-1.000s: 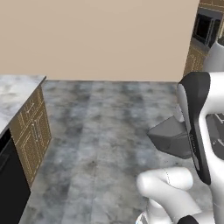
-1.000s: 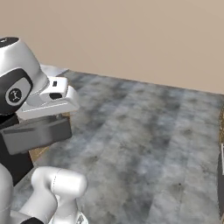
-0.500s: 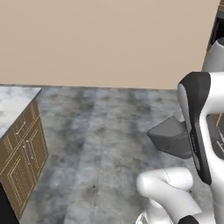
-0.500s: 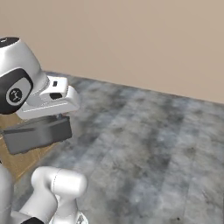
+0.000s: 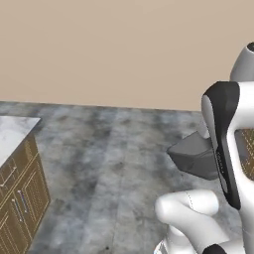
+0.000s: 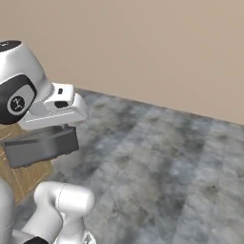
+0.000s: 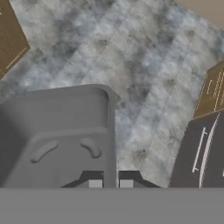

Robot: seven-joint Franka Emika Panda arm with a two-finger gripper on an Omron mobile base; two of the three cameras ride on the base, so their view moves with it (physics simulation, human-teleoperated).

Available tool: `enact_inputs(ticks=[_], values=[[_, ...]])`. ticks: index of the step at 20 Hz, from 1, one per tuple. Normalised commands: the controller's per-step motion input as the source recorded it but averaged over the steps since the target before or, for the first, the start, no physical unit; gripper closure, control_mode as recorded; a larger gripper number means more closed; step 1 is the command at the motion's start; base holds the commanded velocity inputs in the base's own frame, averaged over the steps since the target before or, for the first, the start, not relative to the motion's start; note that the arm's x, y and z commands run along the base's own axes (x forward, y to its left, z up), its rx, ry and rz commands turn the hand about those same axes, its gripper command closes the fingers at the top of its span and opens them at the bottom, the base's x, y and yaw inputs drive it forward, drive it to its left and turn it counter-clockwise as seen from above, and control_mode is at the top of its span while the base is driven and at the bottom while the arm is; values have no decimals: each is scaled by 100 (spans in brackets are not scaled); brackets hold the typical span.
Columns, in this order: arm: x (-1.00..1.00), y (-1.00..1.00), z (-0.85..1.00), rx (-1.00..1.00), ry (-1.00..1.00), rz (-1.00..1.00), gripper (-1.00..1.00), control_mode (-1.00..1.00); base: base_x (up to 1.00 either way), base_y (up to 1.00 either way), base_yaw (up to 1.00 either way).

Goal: Retrieve the tupperware and aluminum foil from the cabinet and place them on the dining counter near the plate with broccoli and cucumber to prepare for storing leftovers.

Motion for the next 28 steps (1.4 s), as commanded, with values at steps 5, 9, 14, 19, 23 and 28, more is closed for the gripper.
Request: enact_inputs(ticks=[5,9,14,19,23,28], values=[[0,0,0,0,0,0,100,100,100,14,12],[0,0,0,0,0,0,100,100,100,22,23],[0,0,0,0,0,0,100,100,100,11,34],[0,0,0,0,0,0,100,100,100,3,43],[0,0,0,0,0,0,100,100,100,-1,48],[0,0,0,0,0,0,100,100,100,-10,49]])
